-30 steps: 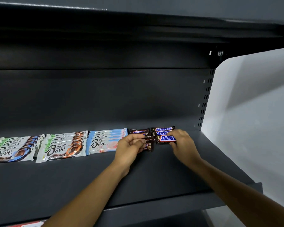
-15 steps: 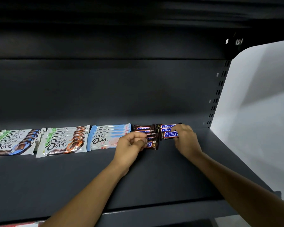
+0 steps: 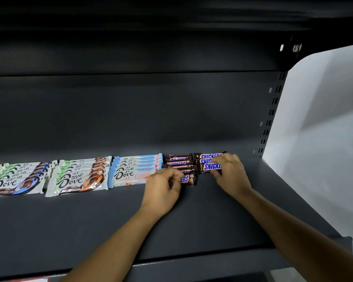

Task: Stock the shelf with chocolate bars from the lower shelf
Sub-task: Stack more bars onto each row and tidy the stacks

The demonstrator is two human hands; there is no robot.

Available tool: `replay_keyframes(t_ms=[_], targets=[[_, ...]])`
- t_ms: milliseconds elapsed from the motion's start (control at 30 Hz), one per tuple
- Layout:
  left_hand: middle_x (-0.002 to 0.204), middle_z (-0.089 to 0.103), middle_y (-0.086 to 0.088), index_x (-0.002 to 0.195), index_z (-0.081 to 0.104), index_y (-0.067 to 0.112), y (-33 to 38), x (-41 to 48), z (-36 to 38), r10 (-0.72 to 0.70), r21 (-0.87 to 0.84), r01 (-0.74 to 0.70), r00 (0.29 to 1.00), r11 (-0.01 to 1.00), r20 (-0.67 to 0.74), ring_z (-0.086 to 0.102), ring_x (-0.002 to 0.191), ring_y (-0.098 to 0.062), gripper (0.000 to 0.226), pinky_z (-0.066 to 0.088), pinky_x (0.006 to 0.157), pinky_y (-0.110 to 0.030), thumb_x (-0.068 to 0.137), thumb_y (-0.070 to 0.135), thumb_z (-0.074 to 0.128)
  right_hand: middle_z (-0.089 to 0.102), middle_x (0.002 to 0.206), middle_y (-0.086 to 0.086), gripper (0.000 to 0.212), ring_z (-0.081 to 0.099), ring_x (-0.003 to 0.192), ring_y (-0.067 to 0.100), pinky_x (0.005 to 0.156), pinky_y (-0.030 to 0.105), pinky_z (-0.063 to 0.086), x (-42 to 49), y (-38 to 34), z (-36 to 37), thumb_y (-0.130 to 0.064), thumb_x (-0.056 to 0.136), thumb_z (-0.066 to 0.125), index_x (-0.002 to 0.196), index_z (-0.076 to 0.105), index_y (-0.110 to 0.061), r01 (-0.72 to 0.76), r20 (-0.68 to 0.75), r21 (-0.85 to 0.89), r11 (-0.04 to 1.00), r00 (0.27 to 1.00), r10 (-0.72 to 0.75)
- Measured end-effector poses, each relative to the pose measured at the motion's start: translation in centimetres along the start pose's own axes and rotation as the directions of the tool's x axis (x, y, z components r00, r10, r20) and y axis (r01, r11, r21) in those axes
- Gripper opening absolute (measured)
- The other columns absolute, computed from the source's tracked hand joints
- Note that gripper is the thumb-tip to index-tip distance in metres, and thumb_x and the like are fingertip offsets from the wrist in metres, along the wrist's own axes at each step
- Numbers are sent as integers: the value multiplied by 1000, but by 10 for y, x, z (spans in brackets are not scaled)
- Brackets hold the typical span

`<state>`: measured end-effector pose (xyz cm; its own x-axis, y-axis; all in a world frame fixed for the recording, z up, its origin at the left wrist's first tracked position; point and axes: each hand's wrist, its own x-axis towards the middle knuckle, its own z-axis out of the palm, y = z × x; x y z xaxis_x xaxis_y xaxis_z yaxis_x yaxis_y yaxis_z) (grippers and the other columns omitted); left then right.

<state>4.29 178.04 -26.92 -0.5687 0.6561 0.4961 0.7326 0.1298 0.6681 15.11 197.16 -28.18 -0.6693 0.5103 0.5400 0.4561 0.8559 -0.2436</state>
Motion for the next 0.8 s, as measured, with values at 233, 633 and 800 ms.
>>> replay_keyframes(t_ms=[233, 633, 800], targets=[[79, 61, 9, 82, 68, 17, -1, -1, 1, 80, 83, -81, 997, 993, 14, 50, 68, 4, 18, 33, 67, 0, 78, 1, 62, 60, 113, 9, 35, 50, 105, 24, 90, 36, 42, 1, 1, 1, -18, 82, 68, 115, 62, -8, 12, 14, 15, 1000, 1000, -12], [87, 68, 1, 89, 69, 16, 0, -1, -10, 77, 177, -67, 996, 982, -50, 61, 77, -15, 22, 46, 76, -25, 76, 17, 52, 56, 115, 8, 37, 45, 110, 27, 92, 39, 33, -3, -7, -5, -19, 79, 67, 115, 61, -12, -27, -12, -18, 999, 1000, 27], [90, 69, -1, 92, 70, 14, 3, -10, -21, 40, 206, -25, 997, 978, -70, 63, 82, -20, 17, 47, 78, -26, 80, 6, 60, 51, 122, 7, 37, 41, 115, 25, 93, 39, 33, -16, -20, -21, -18, 83, 62, 119, 59, -13, -80, 36, 16, 997, 996, 80]])
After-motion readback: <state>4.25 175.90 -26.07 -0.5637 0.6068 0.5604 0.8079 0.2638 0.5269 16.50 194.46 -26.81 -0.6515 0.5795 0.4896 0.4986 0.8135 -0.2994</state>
